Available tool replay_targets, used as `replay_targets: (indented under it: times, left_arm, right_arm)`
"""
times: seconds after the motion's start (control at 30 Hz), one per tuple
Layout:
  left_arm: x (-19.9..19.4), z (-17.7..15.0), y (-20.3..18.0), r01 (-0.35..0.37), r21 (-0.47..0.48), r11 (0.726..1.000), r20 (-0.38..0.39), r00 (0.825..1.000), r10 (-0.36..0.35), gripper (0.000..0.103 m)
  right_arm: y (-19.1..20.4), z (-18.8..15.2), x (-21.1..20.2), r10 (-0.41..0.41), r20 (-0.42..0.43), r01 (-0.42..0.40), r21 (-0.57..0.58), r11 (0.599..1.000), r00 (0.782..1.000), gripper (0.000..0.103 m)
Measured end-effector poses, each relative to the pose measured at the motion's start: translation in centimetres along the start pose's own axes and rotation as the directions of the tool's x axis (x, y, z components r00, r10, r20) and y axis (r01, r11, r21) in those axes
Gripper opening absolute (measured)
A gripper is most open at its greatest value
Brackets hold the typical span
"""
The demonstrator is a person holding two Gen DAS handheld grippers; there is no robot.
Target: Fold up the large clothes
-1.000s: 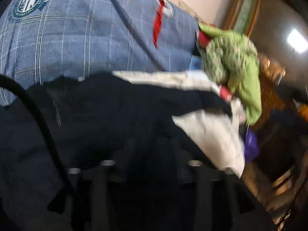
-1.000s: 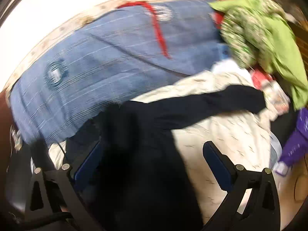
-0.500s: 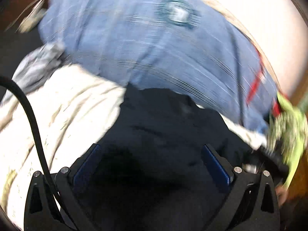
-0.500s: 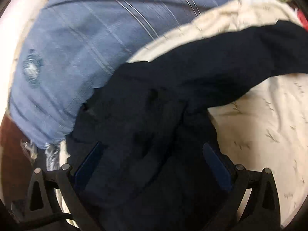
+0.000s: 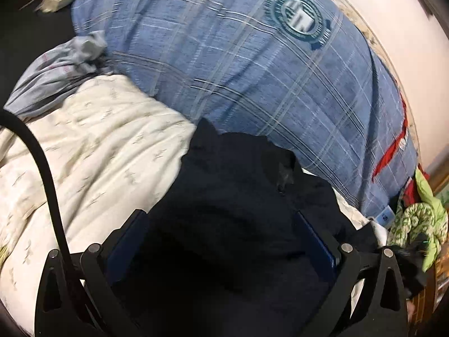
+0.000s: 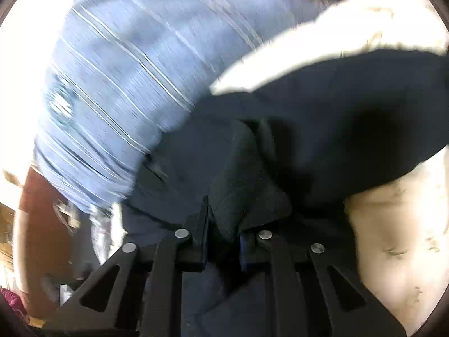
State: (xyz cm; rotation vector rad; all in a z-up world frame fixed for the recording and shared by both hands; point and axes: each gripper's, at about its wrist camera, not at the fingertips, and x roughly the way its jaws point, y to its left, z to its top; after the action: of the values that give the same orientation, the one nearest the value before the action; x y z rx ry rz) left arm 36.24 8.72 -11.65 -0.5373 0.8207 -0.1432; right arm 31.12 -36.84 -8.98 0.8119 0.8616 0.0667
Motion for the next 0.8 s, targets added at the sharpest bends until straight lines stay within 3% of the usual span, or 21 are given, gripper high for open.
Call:
replay_targets:
  times: [0.13,0.2,0.27,0.37,0.43,0.47,0.5,0.57,0.6,0.63,0.67,0.7,0.73,0.77,0.8]
  left_arm:
    - [3.3,1.5,-3.3,0.027,0.069,0.997,-0.046,0.999,-0.024,0.102]
    - [6.1,1.9,-4.4,0.043,0.085,0.995,-0.126,0.991,-0.032,0.102]
    - [8.9,1.8,-4.6,0.031,0.088,0.996,-0.205,0.979,-0.013,0.102]
    - [11.3,1.6,-4.1,-0.086,0.112,0.99,-0.213,0.971,0.108,0.102]
    - [11.5,1.5,-3.5,-0.215,0.177,0.961,-0.126,0.963,0.239,0.102]
    - [11.5,1.5,-3.2,-0.294,0.212,0.932,-0.077,0.946,0.316,0.102]
    - [11.5,1.4,-2.7,-0.379,0.243,0.893,-0.023,0.918,0.396,0.101]
    - [12.1,1.2,-1.1,-0.451,0.251,0.857,-0.001,0.885,0.466,0.103]
    - [12.5,1.0,0.4,-0.457,0.23,0.859,-0.028,0.879,0.475,0.103]
    - [12.3,0.9,1.2,-0.439,0.203,0.875,-0.03,0.891,0.454,0.103]
    - [11.9,1.0,1.6,-0.437,0.183,0.88,-0.015,0.894,0.447,0.103]
    - [11.5,1.2,1.6,-0.47,0.183,0.864,0.004,0.879,0.477,0.103]
    - [10.7,1.4,1.7,-0.503,0.177,0.846,0.038,0.862,0.505,0.101]
    - [9.8,1.7,1.9,-0.511,0.158,0.845,0.057,0.859,0.509,0.099]
    - [8.5,2.1,2.3,-0.508,0.121,0.853,0.069,0.861,0.504,0.094]
  right_arm:
    - [-0.8,0.9,-5.2,-0.015,0.121,0.019,-0.035,0.999,0.993,0.017]
    - [-1.5,0.7,-6.0,-0.033,0.127,0.038,-0.042,0.998,0.991,0.017]
    - [-2.0,0.8,-6.2,-0.001,0.108,0.003,-0.015,1.0,0.994,0.017]
    - [1.4,2.0,-5.5,0.031,0.092,-0.023,-0.088,0.996,0.995,0.017]
    - [4.4,3.0,-5.3,0.086,0.085,-0.073,-0.145,0.987,0.993,0.017]
    - [6.1,3.7,-5.5,0.125,0.089,-0.109,-0.172,0.979,0.988,0.017]
    - [6.7,3.9,-5.6,0.141,0.097,-0.122,-0.187,0.975,0.985,0.017]
    - [7.0,4.4,-5.2,0.139,0.105,-0.117,-0.191,0.974,0.985,0.017]
    - [6.3,4.5,-4.4,0.122,0.095,-0.103,-0.18,0.978,0.988,0.017]
    - [5.5,4.4,-3.4,0.085,0.081,-0.07,-0.172,0.983,0.993,0.017]
    - [3.9,4.0,-1.8,-0.006,0.063,0.016,-0.166,0.986,0.998,0.018]
    - [1.8,3.5,0.0,-0.114,0.029,0.117,-0.165,0.979,0.993,0.02]
    - [0.2,3.2,1.2,-0.183,-0.006,0.18,-0.156,0.971,0.983,0.024]
    - [-2.4,2.6,3.0,-0.285,-0.083,0.273,-0.124,0.954,0.955,0.026]
    - [-4.3,2.1,3.6,-0.296,-0.134,0.287,-0.08,0.955,0.946,0.026]
